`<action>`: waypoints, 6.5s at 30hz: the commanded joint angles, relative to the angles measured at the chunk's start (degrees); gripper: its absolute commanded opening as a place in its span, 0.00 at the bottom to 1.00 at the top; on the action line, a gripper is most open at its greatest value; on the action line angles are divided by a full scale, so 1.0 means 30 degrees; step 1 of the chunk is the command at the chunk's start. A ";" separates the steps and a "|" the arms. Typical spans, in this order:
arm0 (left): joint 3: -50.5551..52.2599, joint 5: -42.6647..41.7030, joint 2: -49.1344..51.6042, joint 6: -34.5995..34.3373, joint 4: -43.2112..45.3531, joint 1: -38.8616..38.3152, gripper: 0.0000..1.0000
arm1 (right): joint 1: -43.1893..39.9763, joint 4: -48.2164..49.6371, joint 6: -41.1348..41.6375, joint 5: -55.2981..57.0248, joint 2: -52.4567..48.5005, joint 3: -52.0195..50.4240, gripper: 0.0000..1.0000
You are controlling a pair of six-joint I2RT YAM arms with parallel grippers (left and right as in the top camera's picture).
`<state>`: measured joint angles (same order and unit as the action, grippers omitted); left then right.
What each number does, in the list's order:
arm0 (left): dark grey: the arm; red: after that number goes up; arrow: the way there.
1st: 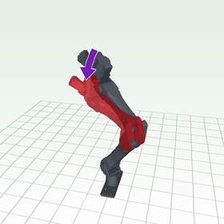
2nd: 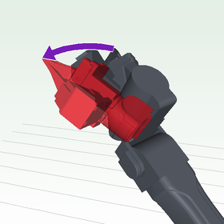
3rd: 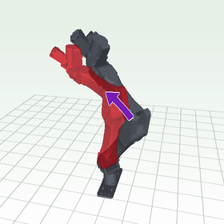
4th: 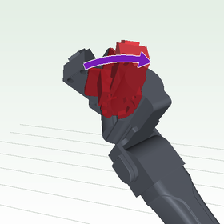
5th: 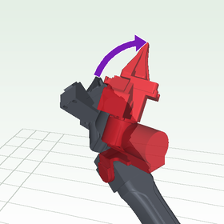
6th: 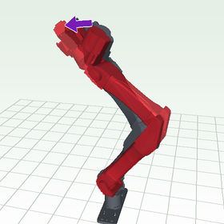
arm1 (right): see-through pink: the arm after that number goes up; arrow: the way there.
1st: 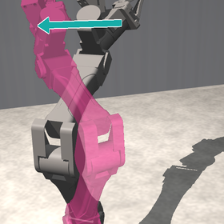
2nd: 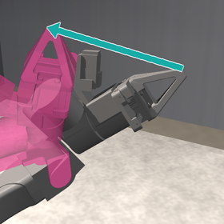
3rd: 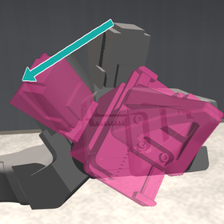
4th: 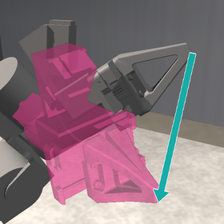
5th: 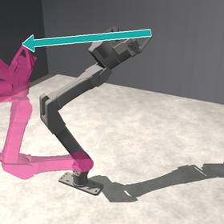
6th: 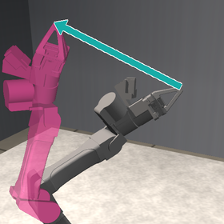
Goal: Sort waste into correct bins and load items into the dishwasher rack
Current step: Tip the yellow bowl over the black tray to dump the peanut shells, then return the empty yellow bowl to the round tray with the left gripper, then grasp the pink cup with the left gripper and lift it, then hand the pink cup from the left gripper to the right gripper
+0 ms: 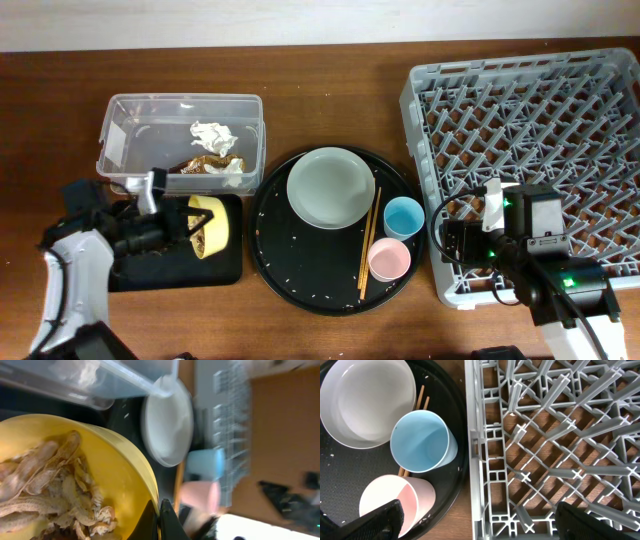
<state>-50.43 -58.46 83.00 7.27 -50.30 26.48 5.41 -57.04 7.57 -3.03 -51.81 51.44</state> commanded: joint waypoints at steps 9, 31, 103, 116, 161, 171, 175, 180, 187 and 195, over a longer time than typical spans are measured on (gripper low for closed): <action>0.0197 -0.7242 0.0903 0.0401 0.0189 0.2863 0.00 | -0.0058 -0.0015 0.0138 0.0022 -0.0015 0.0321 0.98; 0.0226 -0.7104 0.1064 0.0372 0.1596 0.3235 0.00 | -0.0058 -0.0080 0.0138 0.0022 -0.0015 0.0321 0.98; -0.4918 1.3304 0.2375 -0.5238 0.5180 -2.2243 0.40 | -0.0058 -0.0211 0.0146 0.0029 -0.0015 0.0321 0.98; -0.4976 1.3624 0.5872 -0.5705 0.5901 -2.4844 0.01 | -0.0058 -0.0561 0.0138 0.0029 -0.0015 0.0321 0.98; -0.6011 -0.8036 0.4940 -0.7133 0.7570 -1.4579 0.00 | -0.0036 1.2262 -0.3854 -2.2790 -0.6244 0.0321 0.98; -0.6011 -0.8036 0.4940 -0.7220 0.7570 -1.4579 0.00 | 0.0495 1.2101 -0.3861 -2.2775 -0.6360 0.0321 0.89; -0.6011 -0.8036 0.4940 -0.7293 0.7570 -1.4579 0.00 | 0.0605 1.2109 -0.3861 -2.2768 -0.6360 0.0321 0.79; -0.6011 -0.8029 0.4940 -0.7293 0.7570 -1.4579 0.00 | 0.0605 1.2101 -0.3861 -2.2768 -0.6360 0.0321 0.70; -0.6011 -0.3963 0.4940 -0.7257 0.7380 -1.4579 0.51 | 0.0605 1.2021 -0.3847 -2.2433 -0.6353 0.0321 0.53; -0.6011 0.6404 0.4182 -0.6404 0.3322 -1.2823 0.66 | 0.0168 0.7665 -0.3840 -1.3806 -0.6280 0.0903 0.22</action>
<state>-67.79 -52.36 97.41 -14.28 -36.62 -16.10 6.79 -30.96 -3.86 -54.72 -70.83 51.77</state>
